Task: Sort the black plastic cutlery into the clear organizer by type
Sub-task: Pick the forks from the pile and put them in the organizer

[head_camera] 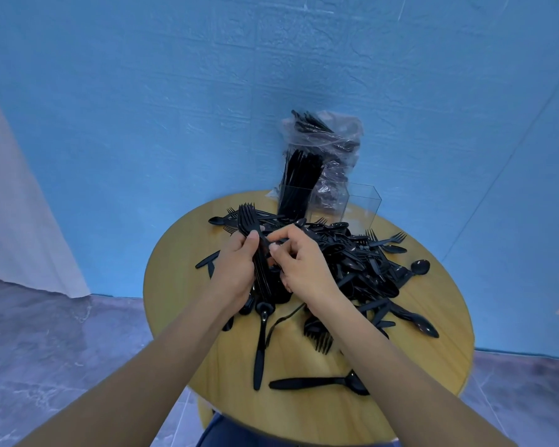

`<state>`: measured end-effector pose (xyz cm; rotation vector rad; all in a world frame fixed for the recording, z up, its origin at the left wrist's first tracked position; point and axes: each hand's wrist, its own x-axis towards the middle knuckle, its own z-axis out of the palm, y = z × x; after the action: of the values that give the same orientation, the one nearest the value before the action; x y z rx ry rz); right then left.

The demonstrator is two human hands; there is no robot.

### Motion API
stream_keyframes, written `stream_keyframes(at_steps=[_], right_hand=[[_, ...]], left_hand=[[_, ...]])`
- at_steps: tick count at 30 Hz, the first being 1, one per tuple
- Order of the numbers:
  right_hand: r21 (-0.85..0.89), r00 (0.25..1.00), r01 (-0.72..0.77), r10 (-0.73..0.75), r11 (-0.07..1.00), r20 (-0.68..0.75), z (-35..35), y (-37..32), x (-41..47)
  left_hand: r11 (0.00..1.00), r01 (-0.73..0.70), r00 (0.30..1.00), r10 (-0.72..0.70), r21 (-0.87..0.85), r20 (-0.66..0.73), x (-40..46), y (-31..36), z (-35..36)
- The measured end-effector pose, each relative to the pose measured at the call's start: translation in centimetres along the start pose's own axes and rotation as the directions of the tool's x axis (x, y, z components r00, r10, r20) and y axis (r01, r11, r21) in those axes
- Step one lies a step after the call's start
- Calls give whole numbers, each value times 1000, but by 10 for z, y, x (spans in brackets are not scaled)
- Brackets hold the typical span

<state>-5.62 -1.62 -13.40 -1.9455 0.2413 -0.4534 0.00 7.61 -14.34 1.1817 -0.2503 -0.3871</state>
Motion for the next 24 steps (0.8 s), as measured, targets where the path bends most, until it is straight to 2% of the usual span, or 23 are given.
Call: stream_keyframes(at_steps=[5, 10, 13, 17, 24], right_hand=[[-98, 998, 54, -58, 994, -34, -6, -1, -7], [-319, 980, 164, -117, 933, 161, -15, 1, -16], [-325, 966, 198, -129, 925, 222, -33, 6, -30], [-360, 978, 119, -46, 925, 205, -63, 25, -52], [-579, 925, 122, 120, 806, 361, -89, 41, -81]], left_hand=[[992, 50, 999, -52, -114, -15, -8, 2, 6], [994, 66, 990, -76, -91, -115, -14, 2, 4], [992, 110, 982, -118, -61, -150, -20, -2, 1], [989, 144, 979, -140, 18, -147, -30, -10, -2], [973, 158, 986, -148, 167, -73, -45, -22, 6]])
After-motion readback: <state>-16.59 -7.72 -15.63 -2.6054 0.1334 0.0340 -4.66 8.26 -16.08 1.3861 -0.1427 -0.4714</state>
